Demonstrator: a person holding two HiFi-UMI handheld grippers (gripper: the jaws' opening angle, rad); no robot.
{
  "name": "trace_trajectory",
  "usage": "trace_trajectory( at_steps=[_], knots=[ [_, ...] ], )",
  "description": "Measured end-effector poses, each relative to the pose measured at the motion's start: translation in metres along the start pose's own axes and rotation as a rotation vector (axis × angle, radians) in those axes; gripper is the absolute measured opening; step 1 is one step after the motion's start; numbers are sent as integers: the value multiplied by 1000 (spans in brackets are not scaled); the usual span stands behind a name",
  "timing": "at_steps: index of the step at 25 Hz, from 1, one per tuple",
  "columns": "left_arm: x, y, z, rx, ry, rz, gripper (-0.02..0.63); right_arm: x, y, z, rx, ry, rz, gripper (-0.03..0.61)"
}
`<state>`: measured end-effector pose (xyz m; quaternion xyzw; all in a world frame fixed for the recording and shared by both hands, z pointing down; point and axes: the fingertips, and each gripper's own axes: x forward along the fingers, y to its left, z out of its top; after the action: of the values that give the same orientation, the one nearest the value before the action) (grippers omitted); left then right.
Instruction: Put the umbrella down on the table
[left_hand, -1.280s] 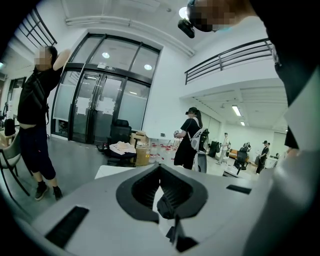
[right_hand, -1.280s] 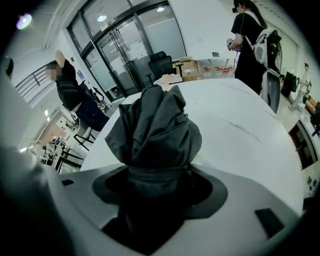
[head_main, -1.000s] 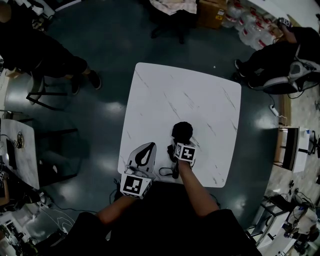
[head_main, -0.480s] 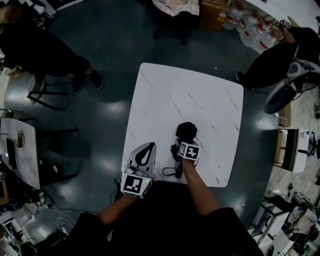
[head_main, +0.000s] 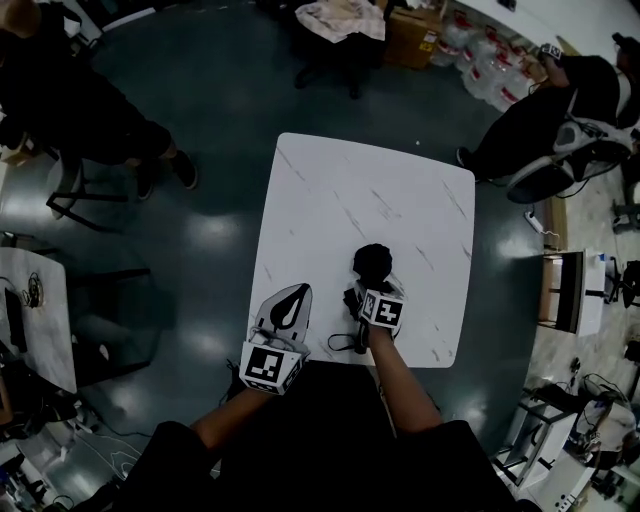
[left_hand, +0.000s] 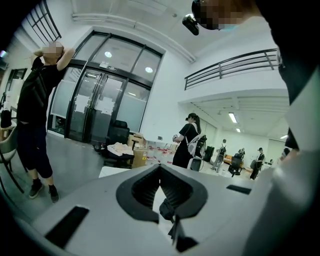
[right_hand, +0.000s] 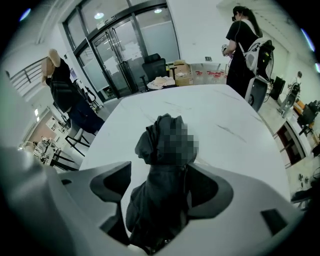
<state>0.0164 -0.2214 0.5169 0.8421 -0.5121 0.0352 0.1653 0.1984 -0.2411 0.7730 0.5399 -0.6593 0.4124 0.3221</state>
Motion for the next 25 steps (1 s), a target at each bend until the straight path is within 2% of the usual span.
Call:
trace_trajectory(
  at_steps=[9,16,18,21,24,25],
  knots=[
    [-31,4,19,0,-32,-101,8,-80,53,20,27,-244,-2,353],
    [-54,0,30,-9,-50,-177,8,-167,114,33,-42,-445,3,342],
    [-62,-3,29,-6,-60,-204,8,-189,130,31,-21,-498,15,328],
    [-73,-12,27,-8,-72,-248,8,-221,146,25,65,-574,35,286],
    [-81,-27,33,-11,-74,-295,8,-261,156,29,61,-664,-3,195],
    [-84,-32,35,-12,-73,-310,8,-273,159,29,45,-694,-18,141]
  ],
)
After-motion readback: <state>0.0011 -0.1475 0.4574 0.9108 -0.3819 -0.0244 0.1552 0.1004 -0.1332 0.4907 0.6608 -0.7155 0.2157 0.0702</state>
